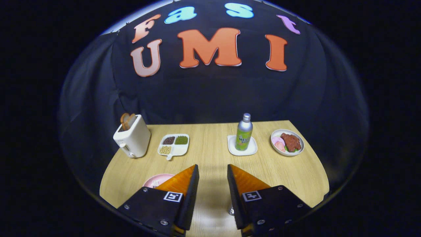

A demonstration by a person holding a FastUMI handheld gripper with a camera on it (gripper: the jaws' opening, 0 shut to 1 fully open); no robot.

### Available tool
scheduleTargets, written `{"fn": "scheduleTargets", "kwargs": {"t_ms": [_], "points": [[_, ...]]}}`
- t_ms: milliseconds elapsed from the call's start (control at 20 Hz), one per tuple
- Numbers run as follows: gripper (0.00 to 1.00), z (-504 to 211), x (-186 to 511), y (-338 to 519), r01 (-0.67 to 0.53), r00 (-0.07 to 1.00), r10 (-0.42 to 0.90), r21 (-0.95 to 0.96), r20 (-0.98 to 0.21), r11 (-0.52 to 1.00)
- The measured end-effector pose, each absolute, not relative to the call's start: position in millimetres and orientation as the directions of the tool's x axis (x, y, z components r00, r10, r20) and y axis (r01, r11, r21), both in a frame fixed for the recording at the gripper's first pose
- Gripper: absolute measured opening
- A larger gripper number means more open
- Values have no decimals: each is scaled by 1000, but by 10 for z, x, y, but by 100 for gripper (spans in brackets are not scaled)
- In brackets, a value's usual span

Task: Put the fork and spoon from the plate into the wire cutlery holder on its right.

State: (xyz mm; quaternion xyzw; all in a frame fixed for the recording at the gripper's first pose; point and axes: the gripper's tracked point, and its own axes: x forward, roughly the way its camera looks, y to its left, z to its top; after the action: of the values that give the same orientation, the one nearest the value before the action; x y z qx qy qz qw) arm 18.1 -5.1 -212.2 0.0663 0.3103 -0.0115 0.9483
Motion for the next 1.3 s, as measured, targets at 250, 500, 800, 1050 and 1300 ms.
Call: {"fn": "scheduleTargets", "kwargs": {"t_ms": [250,500,800,1050,1300], "points": [[77,-1684,346,315,36,930,0,92,-367,995],[88,-1686,387,834,-26,945,62,114,-322,993],[91,-1966,421,1457,-103,919,132,97,-372,990],[91,-2554,303,1698,-119,831,149,91,-535,989],[91,-3146,41,1906,-156,702,170,84,-691,984]]}}
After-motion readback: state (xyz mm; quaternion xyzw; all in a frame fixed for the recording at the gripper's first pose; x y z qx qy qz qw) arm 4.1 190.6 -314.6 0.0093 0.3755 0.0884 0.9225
